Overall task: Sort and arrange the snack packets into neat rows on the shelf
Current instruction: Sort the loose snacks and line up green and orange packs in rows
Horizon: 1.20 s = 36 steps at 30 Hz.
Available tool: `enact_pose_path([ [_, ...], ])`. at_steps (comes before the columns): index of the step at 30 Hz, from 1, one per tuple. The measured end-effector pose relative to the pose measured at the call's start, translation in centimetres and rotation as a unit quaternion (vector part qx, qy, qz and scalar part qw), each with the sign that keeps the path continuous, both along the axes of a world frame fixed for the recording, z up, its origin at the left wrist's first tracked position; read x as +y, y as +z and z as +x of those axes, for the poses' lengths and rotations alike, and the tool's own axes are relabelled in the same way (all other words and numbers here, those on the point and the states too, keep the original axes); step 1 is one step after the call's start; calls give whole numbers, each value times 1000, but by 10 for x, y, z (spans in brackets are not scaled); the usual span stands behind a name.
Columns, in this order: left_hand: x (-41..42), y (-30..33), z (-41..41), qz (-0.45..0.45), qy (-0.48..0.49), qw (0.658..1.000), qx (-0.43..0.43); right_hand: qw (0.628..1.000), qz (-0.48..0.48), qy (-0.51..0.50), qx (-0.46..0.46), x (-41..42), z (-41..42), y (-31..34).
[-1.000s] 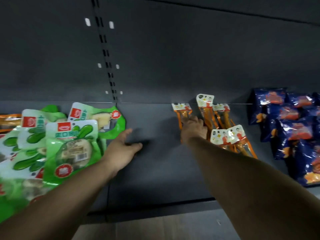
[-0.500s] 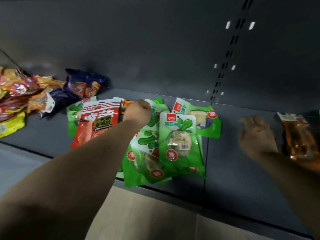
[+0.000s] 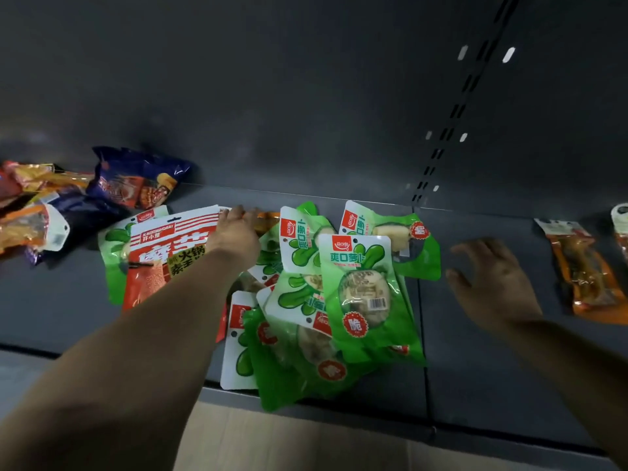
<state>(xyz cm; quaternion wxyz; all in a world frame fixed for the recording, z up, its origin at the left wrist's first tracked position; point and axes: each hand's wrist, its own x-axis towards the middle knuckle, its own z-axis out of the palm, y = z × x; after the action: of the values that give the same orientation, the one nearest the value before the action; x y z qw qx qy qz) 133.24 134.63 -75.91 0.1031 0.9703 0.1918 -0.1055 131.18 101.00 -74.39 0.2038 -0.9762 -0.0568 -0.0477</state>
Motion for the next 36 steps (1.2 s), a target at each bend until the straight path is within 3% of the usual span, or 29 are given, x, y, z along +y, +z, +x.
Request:
enact_pose_path([
  [4,11,-13,-1,29,-28,998,49,1000,-9,6,2,-9,-18,5],
  [12,6,-12,1,99,19,995,-9,999,-38,-25,19,-28,-27,4],
  [22,-2,16,-9,49,34,992,-111,999,-12,34,15,23,-21,8],
  [26,-13,32,-17,11,30,986,-161,998,59,19,33,54,-16,15],
  [30,-27,52,-30,-40,-16,974,-224,973,208,-39,87,79,-8,23],
  [36,-47,72,-44,-27,-188,960,-204,914,381,-105,92,85,15,50],
])
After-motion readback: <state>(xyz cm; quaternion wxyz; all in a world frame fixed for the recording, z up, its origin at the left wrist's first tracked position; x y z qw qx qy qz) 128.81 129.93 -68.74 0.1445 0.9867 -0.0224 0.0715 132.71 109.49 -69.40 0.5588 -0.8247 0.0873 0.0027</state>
